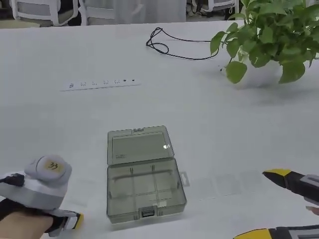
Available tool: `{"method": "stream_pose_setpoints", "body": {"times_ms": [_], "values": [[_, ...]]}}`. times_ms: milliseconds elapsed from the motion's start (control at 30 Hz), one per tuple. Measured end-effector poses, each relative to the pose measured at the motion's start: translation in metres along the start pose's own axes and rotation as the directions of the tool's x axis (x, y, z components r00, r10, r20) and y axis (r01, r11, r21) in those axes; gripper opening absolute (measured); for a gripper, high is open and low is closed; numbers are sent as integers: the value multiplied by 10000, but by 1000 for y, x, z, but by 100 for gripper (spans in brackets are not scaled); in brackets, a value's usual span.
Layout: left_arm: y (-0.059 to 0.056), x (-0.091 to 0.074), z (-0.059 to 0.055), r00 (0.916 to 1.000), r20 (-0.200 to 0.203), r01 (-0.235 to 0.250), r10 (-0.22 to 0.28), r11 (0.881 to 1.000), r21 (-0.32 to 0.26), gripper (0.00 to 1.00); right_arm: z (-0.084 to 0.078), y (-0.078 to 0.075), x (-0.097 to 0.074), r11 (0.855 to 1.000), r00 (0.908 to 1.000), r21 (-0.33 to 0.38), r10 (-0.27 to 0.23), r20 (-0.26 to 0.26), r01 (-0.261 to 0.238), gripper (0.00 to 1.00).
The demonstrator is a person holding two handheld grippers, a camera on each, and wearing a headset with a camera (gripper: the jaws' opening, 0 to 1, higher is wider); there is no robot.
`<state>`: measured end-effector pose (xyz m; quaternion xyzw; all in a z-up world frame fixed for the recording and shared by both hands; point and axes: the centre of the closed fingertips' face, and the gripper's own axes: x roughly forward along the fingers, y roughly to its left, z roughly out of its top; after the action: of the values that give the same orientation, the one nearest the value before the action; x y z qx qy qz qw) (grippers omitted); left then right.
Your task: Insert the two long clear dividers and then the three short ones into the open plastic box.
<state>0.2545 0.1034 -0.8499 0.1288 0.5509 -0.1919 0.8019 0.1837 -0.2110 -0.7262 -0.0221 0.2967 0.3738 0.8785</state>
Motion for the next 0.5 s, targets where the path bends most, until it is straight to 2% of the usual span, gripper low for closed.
{"method": "stream_pose_setpoints", "body": {"times_ms": [100, 167, 500], "values": [[0, -2, 2, 9999, 158, 66, -62, 9996, -256, 30, 1, 1, 2, 10000, 10000, -58, 63, -16, -63, 100], [0, -1, 0, 9998, 157, 114, -110, 9997, -226, 30, 0, -1, 3, 9999, 9999, -70, 103, -28, -104, 100], [0, -3, -2, 9984, 479, 312, -286, 9981, -540, 30, 6, 6, 10, 9994, 9995, -136, 306, -41, -306, 100]]}}
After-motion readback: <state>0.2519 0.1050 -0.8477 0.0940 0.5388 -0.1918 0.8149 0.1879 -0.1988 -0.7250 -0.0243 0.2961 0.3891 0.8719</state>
